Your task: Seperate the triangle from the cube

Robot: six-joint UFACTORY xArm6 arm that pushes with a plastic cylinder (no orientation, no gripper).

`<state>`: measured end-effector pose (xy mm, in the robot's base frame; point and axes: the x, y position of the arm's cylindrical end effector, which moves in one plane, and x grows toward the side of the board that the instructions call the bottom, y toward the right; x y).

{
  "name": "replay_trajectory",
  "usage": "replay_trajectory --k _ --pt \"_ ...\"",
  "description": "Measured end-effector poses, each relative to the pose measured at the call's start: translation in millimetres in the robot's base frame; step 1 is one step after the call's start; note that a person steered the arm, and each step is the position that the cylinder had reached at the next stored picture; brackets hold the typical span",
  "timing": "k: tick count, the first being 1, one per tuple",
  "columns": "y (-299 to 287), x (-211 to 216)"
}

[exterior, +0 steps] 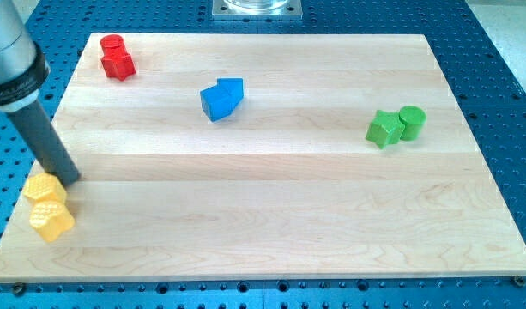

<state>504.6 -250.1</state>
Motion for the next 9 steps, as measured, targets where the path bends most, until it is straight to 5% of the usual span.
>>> replay_trajectory --k 2,4,9 --pt "8.5 5.3" --pt "50.7 -45.5" --pt "58.0 -80.5"
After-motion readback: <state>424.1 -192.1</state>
